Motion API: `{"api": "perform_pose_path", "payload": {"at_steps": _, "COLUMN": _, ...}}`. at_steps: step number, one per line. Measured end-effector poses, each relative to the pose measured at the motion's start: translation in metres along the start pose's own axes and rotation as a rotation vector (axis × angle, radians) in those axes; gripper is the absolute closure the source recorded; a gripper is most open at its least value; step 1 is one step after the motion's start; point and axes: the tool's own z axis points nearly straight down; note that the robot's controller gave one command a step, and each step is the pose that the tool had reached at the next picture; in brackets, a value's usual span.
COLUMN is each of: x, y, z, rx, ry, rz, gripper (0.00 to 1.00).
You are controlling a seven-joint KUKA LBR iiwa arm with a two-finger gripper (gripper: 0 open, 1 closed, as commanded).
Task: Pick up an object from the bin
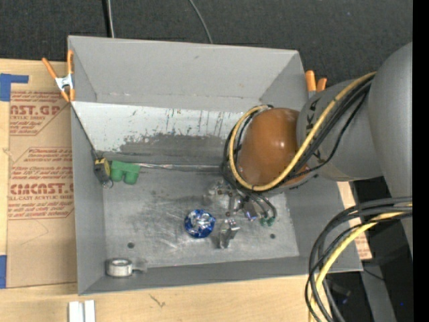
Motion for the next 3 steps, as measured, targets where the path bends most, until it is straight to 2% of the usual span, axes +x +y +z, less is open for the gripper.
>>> {"api": "perform_pose_path", "payload": {"at_steps": 1, "x": 0.010, "y": 0.032, "z": -0.002, "rx": 0.005, "ry": -0.004, "rz": 0.167, "gripper": 0.00}}
{"api": "perform_pose_path", "payload": {"at_steps": 2, "x": 0.009, "y": 0.032, "z": -0.003, "rx": 0.004, "ry": -0.003, "rz": 0.167, "gripper": 1.00}}
{"api": "perform_pose_path", "payload": {"at_steps": 3, "x": 0.007, "y": 0.043, "z": -0.139, "rx": 0.004, "ry": -0.003, "rz": 0.092, "gripper": 1.00}}
